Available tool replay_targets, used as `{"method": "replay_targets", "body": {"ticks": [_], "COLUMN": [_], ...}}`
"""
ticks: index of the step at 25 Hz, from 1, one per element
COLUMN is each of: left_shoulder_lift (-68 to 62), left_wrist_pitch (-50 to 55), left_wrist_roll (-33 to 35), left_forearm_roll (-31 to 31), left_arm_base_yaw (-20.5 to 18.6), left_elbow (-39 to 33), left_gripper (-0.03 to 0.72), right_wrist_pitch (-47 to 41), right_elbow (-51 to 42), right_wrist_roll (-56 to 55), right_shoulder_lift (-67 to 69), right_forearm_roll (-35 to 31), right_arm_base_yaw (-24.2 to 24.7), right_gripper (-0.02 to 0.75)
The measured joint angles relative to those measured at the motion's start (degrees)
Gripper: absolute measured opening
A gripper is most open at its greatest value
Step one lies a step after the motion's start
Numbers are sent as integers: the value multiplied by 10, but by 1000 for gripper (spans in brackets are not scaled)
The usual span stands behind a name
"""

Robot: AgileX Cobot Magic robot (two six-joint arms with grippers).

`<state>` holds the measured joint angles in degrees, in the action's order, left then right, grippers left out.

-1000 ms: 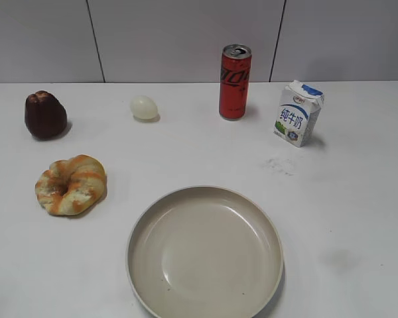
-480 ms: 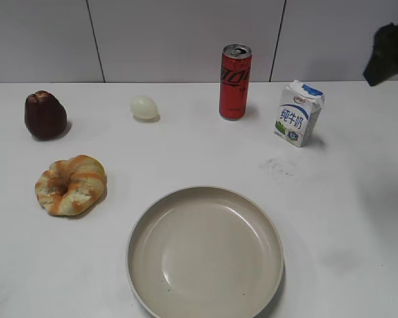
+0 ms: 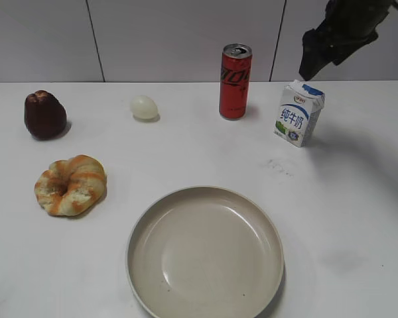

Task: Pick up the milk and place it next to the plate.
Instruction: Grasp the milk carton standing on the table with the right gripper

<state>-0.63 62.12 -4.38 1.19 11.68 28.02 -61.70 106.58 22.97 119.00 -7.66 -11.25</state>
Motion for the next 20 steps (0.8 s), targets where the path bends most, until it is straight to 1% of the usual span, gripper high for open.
{"method": "replay_targets", "body": {"ticks": [6, 13, 14, 16, 20], "left_shoulder_lift": [0, 0, 0, 0, 0], "left_wrist_pitch": [0, 0, 0, 0, 0], "left_wrist_roll": [0, 0, 0, 0, 0], "left_forearm_roll": [0, 0, 0, 0, 0], "left_arm_base_yaw": [0, 0, 0, 0, 0], "left_elbow": [0, 0, 0, 0, 0], "left_gripper": [209, 209, 209, 209, 209], "right_wrist_pitch": [31, 63, 63, 63, 50], "right_elbow": [1, 3, 3, 3, 3], "right_wrist_roll": [18, 25, 25, 28, 63], "right_shoulder_lift": [57, 104, 107, 109, 109], "right_forearm_roll": [21, 21, 20, 15, -16], "right_arm_base_yaw": [1, 17, 20, 23, 25], "right_gripper": [575, 571, 557, 505, 329]}}
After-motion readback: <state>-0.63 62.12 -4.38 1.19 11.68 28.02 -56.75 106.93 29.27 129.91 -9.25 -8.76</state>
